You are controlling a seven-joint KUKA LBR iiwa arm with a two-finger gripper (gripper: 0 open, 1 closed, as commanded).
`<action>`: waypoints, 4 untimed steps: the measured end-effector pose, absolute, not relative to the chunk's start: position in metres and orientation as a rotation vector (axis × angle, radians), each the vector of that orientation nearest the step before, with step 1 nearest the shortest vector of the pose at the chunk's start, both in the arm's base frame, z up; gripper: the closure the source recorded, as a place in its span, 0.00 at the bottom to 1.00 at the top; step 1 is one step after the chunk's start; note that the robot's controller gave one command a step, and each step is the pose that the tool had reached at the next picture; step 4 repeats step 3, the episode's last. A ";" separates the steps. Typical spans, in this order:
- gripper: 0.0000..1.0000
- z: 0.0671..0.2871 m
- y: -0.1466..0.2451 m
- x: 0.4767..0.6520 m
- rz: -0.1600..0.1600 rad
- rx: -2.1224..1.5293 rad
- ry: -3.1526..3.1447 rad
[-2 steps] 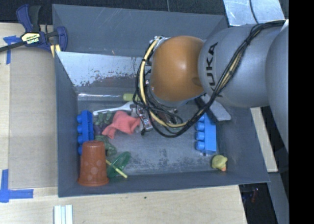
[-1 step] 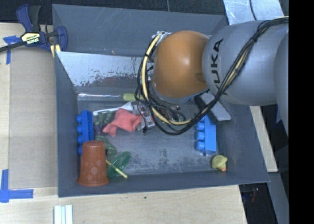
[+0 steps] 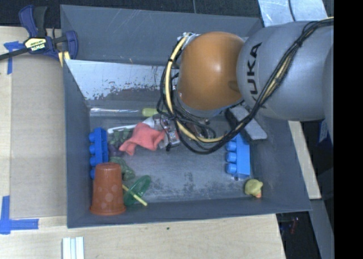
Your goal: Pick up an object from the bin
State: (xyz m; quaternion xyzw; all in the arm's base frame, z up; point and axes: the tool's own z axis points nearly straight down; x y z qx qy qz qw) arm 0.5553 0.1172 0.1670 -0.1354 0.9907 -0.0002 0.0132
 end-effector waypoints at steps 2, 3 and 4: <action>1.00 0.233 0.117 0.556 -0.001 -0.419 3.084; 1.00 0.245 0.117 0.556 -0.001 -0.416 3.082; 1.00 0.245 0.117 0.556 -0.001 -0.416 3.082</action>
Offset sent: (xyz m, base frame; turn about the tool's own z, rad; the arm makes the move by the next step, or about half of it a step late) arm -0.0022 -0.0003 0.0169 0.0002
